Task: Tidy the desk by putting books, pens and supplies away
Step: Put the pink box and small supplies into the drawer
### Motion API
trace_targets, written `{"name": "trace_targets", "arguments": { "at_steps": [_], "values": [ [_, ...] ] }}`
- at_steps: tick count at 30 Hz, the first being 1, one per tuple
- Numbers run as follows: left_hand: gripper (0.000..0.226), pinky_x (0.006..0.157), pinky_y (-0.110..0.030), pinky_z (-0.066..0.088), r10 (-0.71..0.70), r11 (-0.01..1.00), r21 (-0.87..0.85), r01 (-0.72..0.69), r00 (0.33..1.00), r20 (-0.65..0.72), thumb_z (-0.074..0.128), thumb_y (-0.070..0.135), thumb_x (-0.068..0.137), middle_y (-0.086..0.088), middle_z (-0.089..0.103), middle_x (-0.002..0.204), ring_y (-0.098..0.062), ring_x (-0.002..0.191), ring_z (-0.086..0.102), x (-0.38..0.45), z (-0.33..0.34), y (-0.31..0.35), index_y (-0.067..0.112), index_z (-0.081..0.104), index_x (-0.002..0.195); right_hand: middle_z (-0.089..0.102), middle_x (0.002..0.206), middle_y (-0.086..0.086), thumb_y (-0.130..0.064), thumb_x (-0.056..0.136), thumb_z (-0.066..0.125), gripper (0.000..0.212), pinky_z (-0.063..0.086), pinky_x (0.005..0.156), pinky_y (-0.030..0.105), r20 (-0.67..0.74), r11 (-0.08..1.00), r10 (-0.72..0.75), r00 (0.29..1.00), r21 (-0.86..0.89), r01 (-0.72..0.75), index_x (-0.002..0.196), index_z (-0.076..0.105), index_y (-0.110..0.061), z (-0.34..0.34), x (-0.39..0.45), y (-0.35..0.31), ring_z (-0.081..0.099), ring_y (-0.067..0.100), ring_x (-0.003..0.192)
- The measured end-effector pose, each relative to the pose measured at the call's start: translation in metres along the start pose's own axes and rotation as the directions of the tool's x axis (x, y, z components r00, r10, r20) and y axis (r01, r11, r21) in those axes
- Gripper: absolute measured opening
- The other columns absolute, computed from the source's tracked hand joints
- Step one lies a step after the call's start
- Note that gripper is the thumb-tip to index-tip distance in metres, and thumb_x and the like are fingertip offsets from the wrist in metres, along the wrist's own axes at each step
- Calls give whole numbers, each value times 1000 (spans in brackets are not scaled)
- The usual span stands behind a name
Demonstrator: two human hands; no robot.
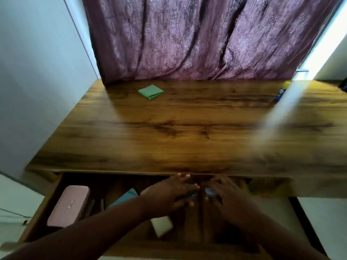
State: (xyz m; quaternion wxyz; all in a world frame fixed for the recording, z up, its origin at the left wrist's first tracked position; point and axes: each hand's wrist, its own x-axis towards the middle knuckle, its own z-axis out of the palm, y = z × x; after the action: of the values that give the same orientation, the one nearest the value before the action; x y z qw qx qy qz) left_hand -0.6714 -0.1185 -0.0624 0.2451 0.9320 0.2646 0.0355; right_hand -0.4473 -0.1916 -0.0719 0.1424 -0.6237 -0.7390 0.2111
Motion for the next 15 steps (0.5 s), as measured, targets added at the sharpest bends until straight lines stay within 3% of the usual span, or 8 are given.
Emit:
{"name": "trace_targets", "arguments": {
  "at_steps": [2,5,8,15],
  "values": [
    [51,120,-30,7,-21,997,80,13,995,99,49,38,97,-3,40,150,-13,146,16,-5,10,-14,24,38,145,41,124,-7,-39,91,50,32,38,84,21,139,998,26,990,-53,-18,123,51,-31,17,-7,-6,46,6,105],
    [45,111,-43,29,-23,983,185,-10,984,175,54,38,93,2,56,136,-18,134,37,1,23,-28,26,51,136,43,119,-5,-38,90,54,35,42,83,26,274,992,82,958,-117,-51,124,51,-31,32,-6,-7,50,12,103],
    [43,99,-41,40,-59,977,213,6,969,240,59,37,90,0,61,126,-20,120,51,11,34,-32,25,56,130,45,125,-4,-36,84,62,43,44,91,29,348,988,115,931,-140,-70,126,51,-32,47,-2,0,51,16,112],
    [41,89,-41,49,-147,965,255,67,939,310,60,33,90,-4,57,128,-25,116,54,22,47,-40,26,56,130,41,137,1,-32,79,70,57,45,95,36,398,971,173,901,-219,-90,131,45,-29,67,14,6,47,24,120]
  ]
}}
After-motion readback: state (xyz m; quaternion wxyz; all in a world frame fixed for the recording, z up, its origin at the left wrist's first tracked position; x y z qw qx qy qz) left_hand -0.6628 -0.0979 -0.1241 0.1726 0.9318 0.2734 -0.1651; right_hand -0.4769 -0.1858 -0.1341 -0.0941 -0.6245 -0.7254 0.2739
